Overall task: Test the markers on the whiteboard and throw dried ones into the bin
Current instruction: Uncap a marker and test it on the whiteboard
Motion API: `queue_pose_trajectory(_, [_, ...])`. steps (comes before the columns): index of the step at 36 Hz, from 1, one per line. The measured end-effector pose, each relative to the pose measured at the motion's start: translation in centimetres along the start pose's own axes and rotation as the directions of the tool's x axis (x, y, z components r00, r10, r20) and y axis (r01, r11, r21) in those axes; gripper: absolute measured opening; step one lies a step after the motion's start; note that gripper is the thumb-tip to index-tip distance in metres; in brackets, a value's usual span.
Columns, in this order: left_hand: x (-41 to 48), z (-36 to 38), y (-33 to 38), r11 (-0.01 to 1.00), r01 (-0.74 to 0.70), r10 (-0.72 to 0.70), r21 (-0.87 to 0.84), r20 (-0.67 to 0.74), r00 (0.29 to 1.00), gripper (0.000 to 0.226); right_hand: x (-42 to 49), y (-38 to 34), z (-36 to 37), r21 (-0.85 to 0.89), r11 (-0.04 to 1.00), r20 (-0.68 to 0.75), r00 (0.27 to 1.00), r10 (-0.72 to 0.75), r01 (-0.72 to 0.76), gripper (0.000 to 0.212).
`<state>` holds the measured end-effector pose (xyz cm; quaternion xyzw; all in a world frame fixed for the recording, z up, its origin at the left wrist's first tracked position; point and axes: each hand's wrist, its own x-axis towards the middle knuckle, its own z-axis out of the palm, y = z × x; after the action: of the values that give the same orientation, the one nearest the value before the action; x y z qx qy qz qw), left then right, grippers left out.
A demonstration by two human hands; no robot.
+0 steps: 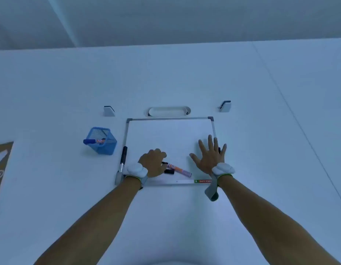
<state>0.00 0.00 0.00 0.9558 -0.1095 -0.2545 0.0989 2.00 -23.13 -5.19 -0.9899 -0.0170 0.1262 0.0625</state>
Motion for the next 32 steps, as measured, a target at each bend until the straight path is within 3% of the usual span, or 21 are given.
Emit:
queue_pose_trajectory(11, [3.0, 1.9, 3.2, 0.986, -0.16, 0.161, 0.048, -0.011, 0.987, 0.048, 0.1, 1.2, 2.9, -0.025, 0.999, -0.034, 0.999, 0.034, -0.035, 0.08])
queue_pose_trajectory(15, [3.9, 2.9, 4.0, 0.977, -0.194, 0.192, 0.089, 0.033, 0.981, 0.041, 0.0, 1.5, 3.3, -0.028, 0.999, -0.05, 0.998, 0.031, -0.032, 0.079])
queue_pose_trajectory(24, [4.2, 3.1, 4.0, 0.971, -0.227, 0.231, 0.078, -0.046, 0.972, 0.026, 0.2, 1.6, 3.4, -0.028, 0.999, -0.048, 0.999, 0.022, -0.024, 0.081])
queue_pose_trajectory(28, [4.4, 2.5, 2.7, 0.962, -0.265, 0.273, 0.068, -0.228, 0.935, 0.016, 0.2, 1.3, 3.2, -0.025, 0.999, -0.051, 0.998, 0.032, -0.033, 0.082])
queue_pose_trajectory(32, [4.9, 0.8, 1.0, 0.973, -0.228, 0.217, 0.015, -0.38, 0.899, 0.014, 0.2, 1.4, 3.3, -0.036, 0.999, -0.052, 0.998, 0.033, -0.035, 0.081])
